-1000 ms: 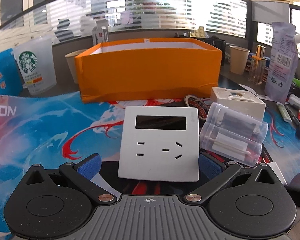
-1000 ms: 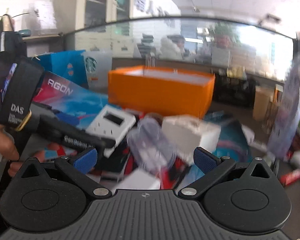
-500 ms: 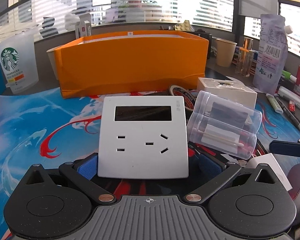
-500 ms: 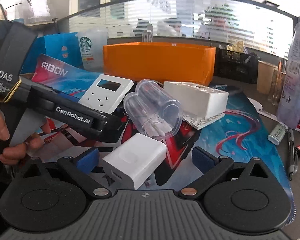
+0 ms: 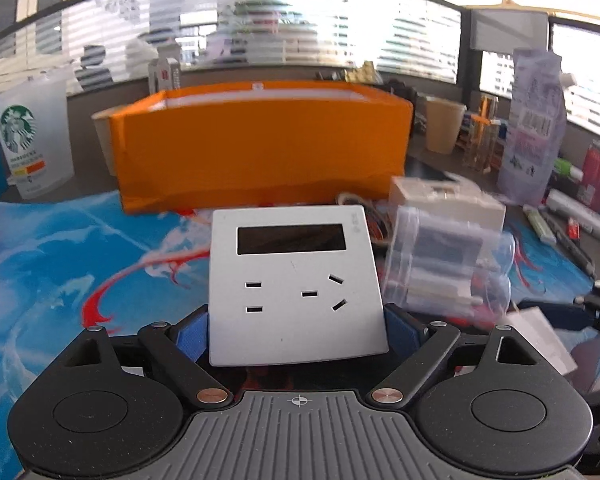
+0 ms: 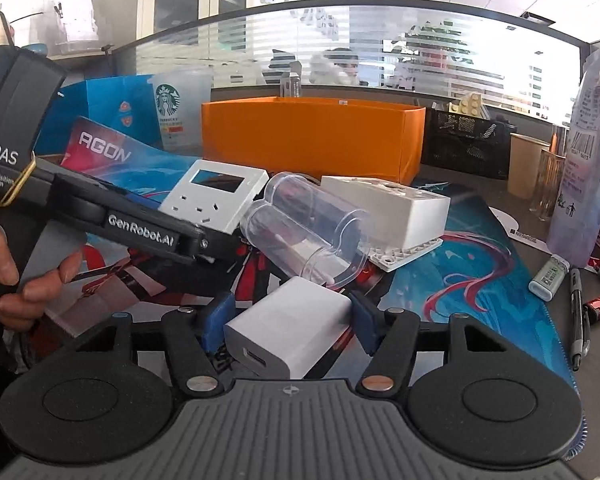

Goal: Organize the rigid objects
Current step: 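Close left tool on black wallet while right tool grasps white charger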

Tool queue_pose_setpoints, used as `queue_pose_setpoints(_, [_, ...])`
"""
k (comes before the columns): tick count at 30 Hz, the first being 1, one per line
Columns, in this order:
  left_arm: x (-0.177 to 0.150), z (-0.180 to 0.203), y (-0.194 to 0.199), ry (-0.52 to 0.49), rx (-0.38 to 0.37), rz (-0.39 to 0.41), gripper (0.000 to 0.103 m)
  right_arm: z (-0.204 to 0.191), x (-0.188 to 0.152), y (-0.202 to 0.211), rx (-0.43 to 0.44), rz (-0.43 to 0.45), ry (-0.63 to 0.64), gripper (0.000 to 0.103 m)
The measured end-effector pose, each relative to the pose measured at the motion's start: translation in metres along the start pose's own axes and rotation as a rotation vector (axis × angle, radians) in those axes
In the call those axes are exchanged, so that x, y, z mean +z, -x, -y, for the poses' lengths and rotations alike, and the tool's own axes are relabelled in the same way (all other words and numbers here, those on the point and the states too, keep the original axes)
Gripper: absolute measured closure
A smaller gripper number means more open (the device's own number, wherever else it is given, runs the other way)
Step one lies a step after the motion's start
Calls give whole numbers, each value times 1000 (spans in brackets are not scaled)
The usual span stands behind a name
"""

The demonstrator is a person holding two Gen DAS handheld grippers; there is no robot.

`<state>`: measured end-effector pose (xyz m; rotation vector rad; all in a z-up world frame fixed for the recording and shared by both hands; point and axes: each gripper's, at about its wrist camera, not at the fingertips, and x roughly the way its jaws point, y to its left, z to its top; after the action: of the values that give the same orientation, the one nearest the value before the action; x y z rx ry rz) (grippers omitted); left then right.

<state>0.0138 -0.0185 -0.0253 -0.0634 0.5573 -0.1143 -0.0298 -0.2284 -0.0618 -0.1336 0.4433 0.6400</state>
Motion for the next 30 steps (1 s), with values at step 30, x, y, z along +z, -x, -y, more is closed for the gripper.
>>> queue_pose_setpoints(30, [56,-25,28,8,47,113,36,-7,64,5,3,147,105,44])
